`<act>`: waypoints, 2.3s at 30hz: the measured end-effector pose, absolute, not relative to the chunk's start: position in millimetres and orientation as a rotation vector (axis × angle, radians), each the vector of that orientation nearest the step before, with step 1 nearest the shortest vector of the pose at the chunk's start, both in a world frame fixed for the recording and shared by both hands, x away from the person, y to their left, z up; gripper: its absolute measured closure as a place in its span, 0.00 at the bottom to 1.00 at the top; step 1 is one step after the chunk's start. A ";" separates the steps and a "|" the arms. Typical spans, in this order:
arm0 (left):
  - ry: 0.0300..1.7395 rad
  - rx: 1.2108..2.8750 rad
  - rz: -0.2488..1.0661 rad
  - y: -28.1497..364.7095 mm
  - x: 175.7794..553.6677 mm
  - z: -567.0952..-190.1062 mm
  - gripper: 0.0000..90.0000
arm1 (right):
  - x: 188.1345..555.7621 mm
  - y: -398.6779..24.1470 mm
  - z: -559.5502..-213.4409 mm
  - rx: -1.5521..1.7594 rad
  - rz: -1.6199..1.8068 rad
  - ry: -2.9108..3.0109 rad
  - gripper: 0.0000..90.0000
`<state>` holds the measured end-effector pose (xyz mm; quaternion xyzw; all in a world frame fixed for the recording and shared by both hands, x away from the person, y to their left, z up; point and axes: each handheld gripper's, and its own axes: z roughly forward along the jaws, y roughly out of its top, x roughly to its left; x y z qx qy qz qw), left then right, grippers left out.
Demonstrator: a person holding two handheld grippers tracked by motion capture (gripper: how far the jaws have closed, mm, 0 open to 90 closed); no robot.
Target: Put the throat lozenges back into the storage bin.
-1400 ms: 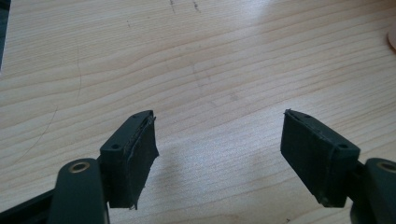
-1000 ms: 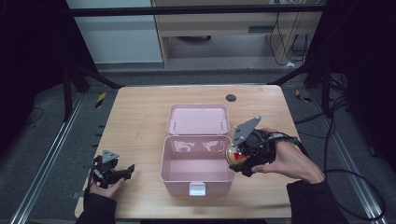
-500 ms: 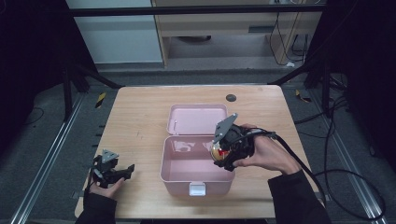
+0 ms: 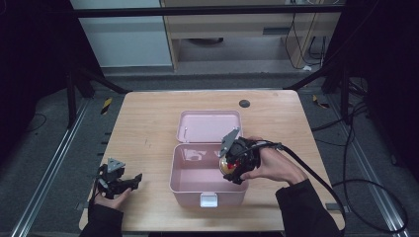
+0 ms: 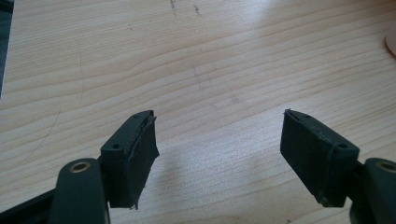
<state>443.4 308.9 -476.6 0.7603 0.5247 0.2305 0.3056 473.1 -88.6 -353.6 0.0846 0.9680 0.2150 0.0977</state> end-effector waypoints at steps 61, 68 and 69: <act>1.382 2.019 0.604 308.1 443.5 -476.8 0.30 | 472.9 -104.9 -367.0 0.360 0.740 2.794 0.18; 1.377 2.012 0.602 307.6 442.1 -475.4 0.31 | 457.8 -141.9 -342.8 0.558 0.898 2.565 0.15; 1.376 2.013 0.601 307.4 442.1 -475.3 0.32 | 456.2 -146.8 -341.7 0.587 0.911 2.536 0.14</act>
